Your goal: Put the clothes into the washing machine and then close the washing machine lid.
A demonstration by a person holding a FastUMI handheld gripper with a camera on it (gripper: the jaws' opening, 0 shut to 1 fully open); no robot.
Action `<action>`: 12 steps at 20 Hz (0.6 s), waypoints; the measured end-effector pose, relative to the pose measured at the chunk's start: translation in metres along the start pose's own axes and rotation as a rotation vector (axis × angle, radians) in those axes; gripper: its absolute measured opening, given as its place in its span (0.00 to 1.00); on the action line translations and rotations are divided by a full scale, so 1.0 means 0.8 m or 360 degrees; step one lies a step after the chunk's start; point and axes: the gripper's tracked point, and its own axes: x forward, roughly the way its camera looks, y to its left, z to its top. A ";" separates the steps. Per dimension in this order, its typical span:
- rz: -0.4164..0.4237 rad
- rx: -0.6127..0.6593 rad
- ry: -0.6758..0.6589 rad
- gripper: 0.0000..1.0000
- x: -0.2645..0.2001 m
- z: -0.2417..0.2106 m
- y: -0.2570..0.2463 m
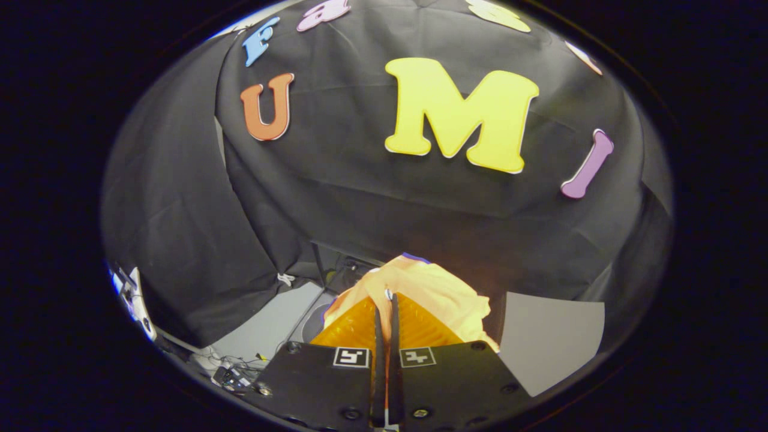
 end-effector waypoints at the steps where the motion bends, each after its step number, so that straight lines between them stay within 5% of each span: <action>1: 0.0012 -0.0016 0.0003 0.05 0.005 0.001 0.008; 12: 0.0128 -0.0013 0.0155 0.05 0.077 -0.051 0.063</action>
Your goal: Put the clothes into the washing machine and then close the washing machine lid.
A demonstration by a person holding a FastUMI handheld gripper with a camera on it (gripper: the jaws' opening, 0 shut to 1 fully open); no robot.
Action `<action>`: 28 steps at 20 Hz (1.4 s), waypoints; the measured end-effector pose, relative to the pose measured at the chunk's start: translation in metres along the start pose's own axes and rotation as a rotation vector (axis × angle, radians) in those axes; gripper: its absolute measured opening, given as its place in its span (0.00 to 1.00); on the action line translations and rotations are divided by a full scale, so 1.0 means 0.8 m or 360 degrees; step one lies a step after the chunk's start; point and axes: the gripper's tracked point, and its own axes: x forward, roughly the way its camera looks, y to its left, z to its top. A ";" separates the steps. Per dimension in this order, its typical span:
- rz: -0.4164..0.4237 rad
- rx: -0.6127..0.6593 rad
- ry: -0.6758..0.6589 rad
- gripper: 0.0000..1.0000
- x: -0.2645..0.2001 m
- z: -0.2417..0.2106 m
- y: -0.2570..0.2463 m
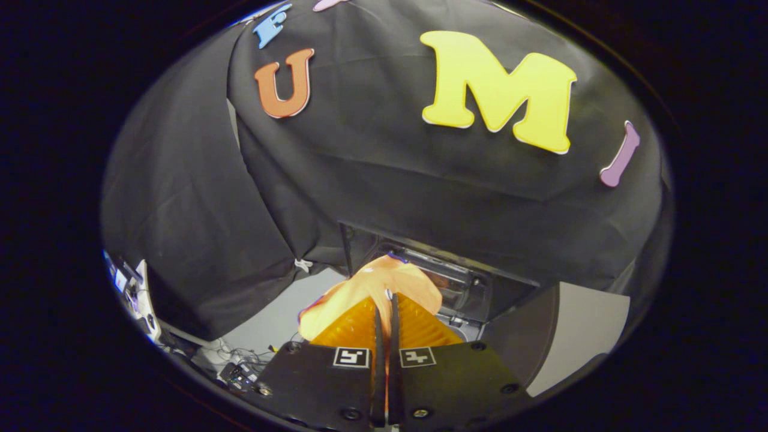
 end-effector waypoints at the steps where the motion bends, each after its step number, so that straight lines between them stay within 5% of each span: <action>1: -0.0004 -0.0002 0.0013 0.06 0.008 -0.008 -0.001; 28: -0.0169 0.0242 0.0313 0.06 0.222 -0.200 -0.054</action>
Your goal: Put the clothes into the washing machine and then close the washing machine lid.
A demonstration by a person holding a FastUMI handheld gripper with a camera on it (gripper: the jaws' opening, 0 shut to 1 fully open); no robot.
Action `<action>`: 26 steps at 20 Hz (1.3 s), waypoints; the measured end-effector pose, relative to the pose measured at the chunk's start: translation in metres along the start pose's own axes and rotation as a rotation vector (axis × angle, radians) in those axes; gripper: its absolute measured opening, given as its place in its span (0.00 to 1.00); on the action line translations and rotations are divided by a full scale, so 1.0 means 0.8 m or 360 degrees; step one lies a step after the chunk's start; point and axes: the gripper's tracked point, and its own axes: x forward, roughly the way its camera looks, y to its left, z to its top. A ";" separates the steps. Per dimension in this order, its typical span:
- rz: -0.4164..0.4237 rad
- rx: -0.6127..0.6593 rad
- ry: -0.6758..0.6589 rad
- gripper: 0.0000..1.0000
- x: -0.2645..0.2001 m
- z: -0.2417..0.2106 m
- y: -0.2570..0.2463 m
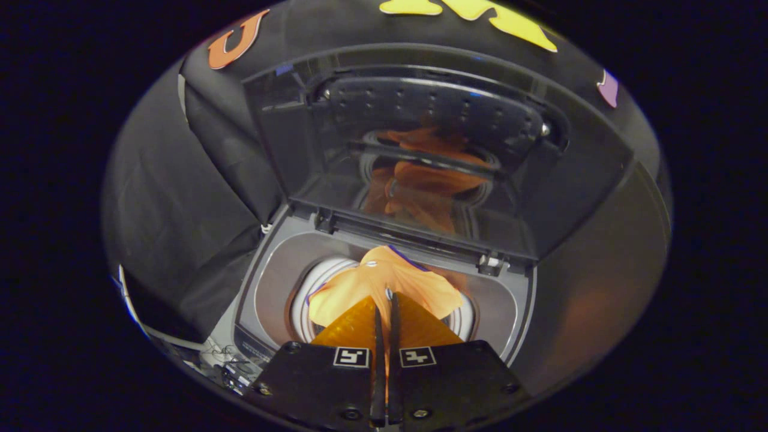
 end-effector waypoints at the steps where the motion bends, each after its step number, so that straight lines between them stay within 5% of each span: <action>1: -0.0011 0.0009 0.0013 0.05 0.004 -0.004 -0.002; 18: -0.0033 0.0128 0.0237 0.05 0.071 -0.063 -0.004; 23: -0.0009 0.0187 0.0286 0.81 0.071 -0.073 -0.005; 26: -0.0029 0.0139 0.0262 0.79 0.064 -0.068 -0.007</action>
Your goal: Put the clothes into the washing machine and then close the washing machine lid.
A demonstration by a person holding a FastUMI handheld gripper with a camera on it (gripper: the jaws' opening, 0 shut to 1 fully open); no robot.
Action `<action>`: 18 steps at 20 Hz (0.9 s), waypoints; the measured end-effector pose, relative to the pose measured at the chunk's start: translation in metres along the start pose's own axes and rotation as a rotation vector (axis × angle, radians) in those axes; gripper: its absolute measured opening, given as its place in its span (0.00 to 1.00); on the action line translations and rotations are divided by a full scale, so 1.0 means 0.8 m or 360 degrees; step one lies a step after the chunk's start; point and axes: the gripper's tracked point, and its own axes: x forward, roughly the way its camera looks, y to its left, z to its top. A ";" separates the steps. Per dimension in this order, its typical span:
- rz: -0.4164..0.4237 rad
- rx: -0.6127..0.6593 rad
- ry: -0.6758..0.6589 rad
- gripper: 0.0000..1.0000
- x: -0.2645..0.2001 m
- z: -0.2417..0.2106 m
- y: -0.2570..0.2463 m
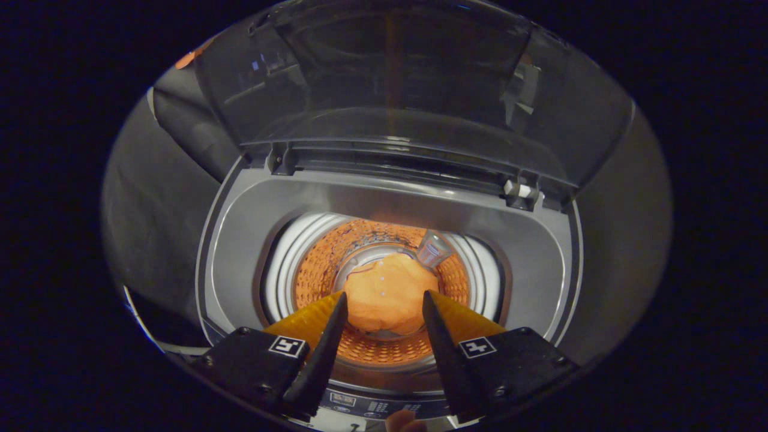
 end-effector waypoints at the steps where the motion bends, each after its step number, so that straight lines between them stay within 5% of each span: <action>1: -0.0011 -0.0016 -0.0012 0.79 -0.003 0.000 -0.003; 9: -0.0013 -0.0037 -0.0122 0.79 -0.061 0.017 -0.014; 18: -0.0021 0.0004 -0.0373 0.79 -0.191 0.101 -0.036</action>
